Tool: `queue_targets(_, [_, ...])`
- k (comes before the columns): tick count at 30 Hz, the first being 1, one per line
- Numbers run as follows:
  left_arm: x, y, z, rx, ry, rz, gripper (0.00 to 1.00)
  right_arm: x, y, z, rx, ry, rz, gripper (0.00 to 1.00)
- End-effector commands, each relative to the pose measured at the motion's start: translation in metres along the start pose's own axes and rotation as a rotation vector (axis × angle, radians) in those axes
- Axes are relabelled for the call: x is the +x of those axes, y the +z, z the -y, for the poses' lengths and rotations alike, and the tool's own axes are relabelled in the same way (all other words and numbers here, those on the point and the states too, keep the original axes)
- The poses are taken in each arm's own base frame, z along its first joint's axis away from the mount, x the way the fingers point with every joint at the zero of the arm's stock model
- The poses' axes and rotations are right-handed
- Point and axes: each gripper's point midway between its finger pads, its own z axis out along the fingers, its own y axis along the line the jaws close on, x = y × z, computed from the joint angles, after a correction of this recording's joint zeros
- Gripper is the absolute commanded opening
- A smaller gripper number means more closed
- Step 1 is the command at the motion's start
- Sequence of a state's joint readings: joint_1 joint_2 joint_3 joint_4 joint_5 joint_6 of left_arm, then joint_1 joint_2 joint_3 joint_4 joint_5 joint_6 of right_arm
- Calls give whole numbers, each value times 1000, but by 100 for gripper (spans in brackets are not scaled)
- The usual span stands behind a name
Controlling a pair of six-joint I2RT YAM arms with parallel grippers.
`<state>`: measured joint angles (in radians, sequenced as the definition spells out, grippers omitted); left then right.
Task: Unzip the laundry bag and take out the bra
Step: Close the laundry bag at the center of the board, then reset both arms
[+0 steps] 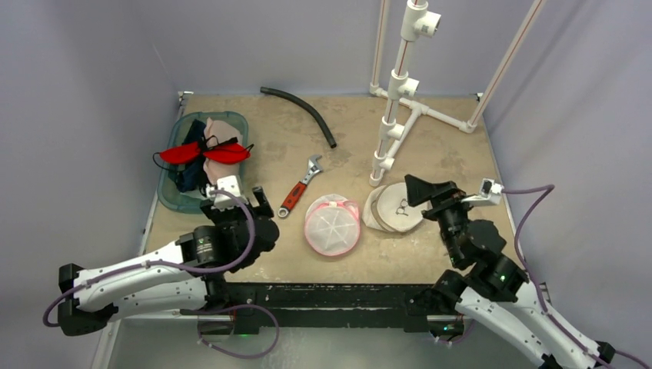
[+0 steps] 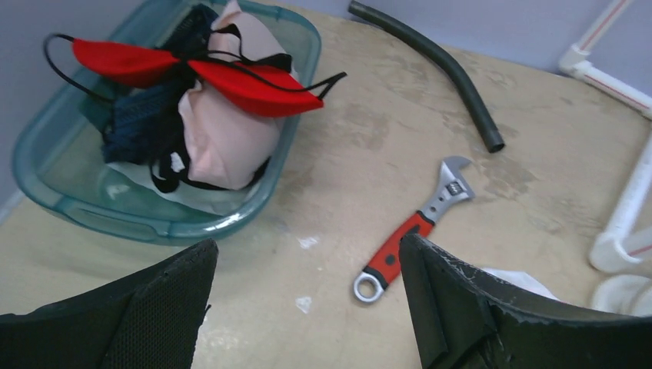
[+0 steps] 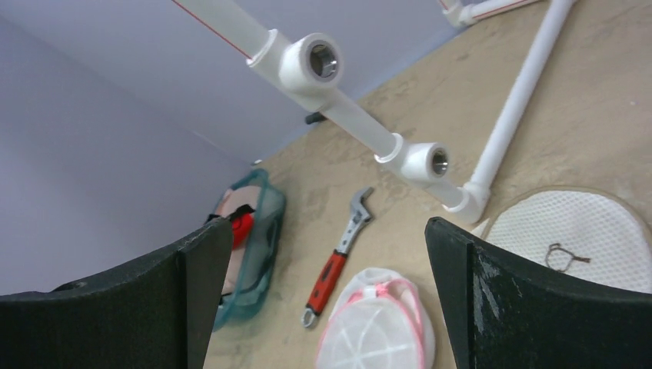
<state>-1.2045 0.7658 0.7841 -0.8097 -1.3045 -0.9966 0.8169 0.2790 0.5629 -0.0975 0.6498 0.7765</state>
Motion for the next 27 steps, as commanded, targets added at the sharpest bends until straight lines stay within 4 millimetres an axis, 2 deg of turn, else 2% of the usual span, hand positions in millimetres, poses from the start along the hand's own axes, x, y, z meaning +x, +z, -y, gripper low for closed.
queue_targets(1, [-13, 7, -15, -112, 135, 128, 87, -3, 17, 16, 165, -109, 16, 98])
queue_targets(5, [-19, 11, 7, -71, 103, 96, 89, 15, 33, 19, 177, -193, -10, 98])
queue_targets(8, [-24, 36, 9, -67, 92, 73, 90, 10, 42, 20, 150, -255, 74, 98])
queue_targets(11, [-21, 75, -11, -129, 84, 45, 91, -9, 47, 33, 202, -337, 207, 98])
queue_targets(14, [4, 121, -44, -216, 72, -40, 92, -16, 60, 45, 257, -393, 260, 98])
queue_targets(16, [15, 141, -63, -262, 55, -52, 92, -17, 75, 62, 319, -395, 239, 98])
queue_targets(19, [20, 155, -65, -210, 123, 18, 93, -29, 91, 89, 375, -438, 245, 98])
queue_targets(21, [24, 157, -63, -164, 164, 71, 93, -48, 90, 112, 439, -494, 305, 98])
queue_targets(22, [20, 157, -62, -146, 171, 118, 93, -51, 86, 128, 464, -534, 321, 98])
queue_targets(23, [25, 155, -66, -140, 190, 139, 93, -53, 83, 142, 479, -576, 326, 98])
queue_targets(25, [34, 155, -61, -66, 225, 160, 92, -48, 76, 170, 519, -621, 324, 98])
queue_targets(27, [48, 155, -52, 19, 288, 150, 91, -29, 77, 196, 563, -608, 275, 98])
